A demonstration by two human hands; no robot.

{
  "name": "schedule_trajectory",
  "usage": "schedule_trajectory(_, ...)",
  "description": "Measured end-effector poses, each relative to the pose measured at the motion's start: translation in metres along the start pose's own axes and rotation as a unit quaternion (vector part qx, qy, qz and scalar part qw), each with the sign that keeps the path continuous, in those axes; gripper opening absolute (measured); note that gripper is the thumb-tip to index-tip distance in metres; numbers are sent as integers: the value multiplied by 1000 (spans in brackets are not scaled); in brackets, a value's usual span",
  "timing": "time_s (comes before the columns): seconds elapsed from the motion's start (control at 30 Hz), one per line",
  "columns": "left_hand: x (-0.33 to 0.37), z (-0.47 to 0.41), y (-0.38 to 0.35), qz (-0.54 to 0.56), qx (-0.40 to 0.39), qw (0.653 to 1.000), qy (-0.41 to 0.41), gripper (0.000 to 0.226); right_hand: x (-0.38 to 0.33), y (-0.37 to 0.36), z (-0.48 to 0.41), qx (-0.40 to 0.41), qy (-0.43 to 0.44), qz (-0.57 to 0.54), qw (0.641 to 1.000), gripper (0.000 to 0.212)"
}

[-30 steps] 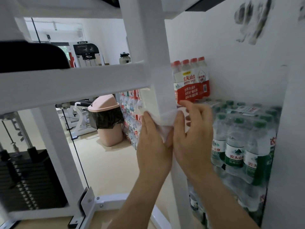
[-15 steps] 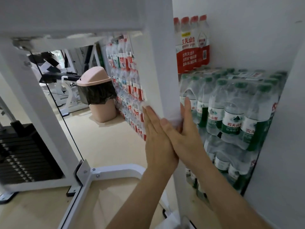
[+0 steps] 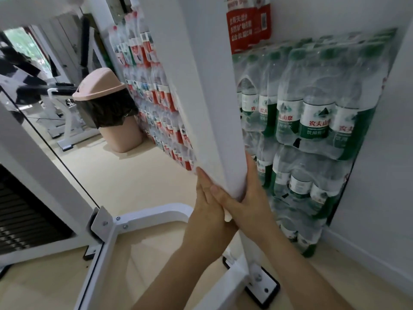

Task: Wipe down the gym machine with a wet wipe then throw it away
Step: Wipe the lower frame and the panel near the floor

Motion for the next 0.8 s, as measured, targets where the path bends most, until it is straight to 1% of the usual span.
schedule_trajectory(0.03, -5, 1, 0, 19, -30, 999, 6, 118, 7, 0, -2, -21, -7, -1, 1000, 87)
schedule_trajectory(0.07, -11, 3, 4, 53, -39, 998, 20, 115, 21, 1, 0, -28, -23, 9, 999, 86)
schedule_trajectory(0.1, -17, 3, 5, 93, -43, 994, 43, 110, 30, 2, 2, -47, -32, 28, 998, 86)
schedule_trajectory(0.17, -22, 1, 10, 162, -28, 982, 92, 95, 41, 5, 3, -85, -57, 59, 993, 84)
schedule_trajectory(0.2, -22, 0, 11, 169, -26, 981, 95, 88, 42, 6, 2, -101, -66, 77, 990, 79)
schedule_trajectory(0.27, -16, -1, 13, 161, -24, 984, 75, 80, 37, 14, -5, -132, -57, 177, 974, 66)
schedule_trajectory(0.3, -15, -2, 14, 153, -17, 985, 72, 78, 34, 19, -9, -148, -51, 239, 958, 68)
schedule_trajectory(0.33, -17, -2, 14, 146, -3, 986, 76, 75, 32, 24, -13, -157, -46, 295, 942, 79)
schedule_trajectory(0.37, -19, -2, 16, 131, 15, 988, 82, 72, 31, 31, -14, -153, -52, 342, 926, 94)
schedule_trajectory(0.4, -21, -3, 19, 110, 35, 990, 85, 70, 31, 38, -14, -135, -64, 364, 919, 106)
schedule_trajectory(0.43, -23, -3, 21, 88, 50, 991, 88, 69, 32, 44, -11, -110, -82, 360, 923, 113)
schedule_trajectory(0.47, -25, -3, 22, 74, 56, 991, 92, 67, 34, 48, -7, -86, -108, 330, 934, 112)
schedule_trajectory(0.5, -26, -3, 22, 60, 58, 992, 95, 65, 38, 49, -2, -70, -136, 282, 947, 106)
schedule_trajectory(0.53, -27, -3, 22, 49, 63, 992, 97, 63, 41, 46, 4, -59, -158, 224, 960, 94)
schedule_trajectory(0.6, -29, 2, 22, 51, 79, 990, 105, 58, 47, 39, 15, -41, -172, 120, 977, 75)
schedule_trajectory(0.67, -28, 7, 21, 64, 89, 988, 109, 46, 49, 39, 22, 9, -149, 97, 984, 57)
schedule_trajectory(0.7, -28, 9, 18, 74, 88, 987, 111, 42, 45, 40, 24, 34, -128, 101, 986, 52)
schedule_trajectory(0.77, -28, 13, 14, 106, 83, 984, 114, 36, 34, 41, 26, 64, -83, 112, 988, 49)
schedule_trajectory(0.8, -28, 15, 12, 121, 82, 983, 116, 35, 26, 37, 26, 61, -67, 108, 990, 49)
Point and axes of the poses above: each hand's wrist, its own z-axis away from the middle knuckle, its own y-axis out of the back of the hand, x = y × z, the point moved 7 cm from there along -z, towards the middle knuckle, and after that the axes turned 6 degrees about x, right-handed, at the moved point
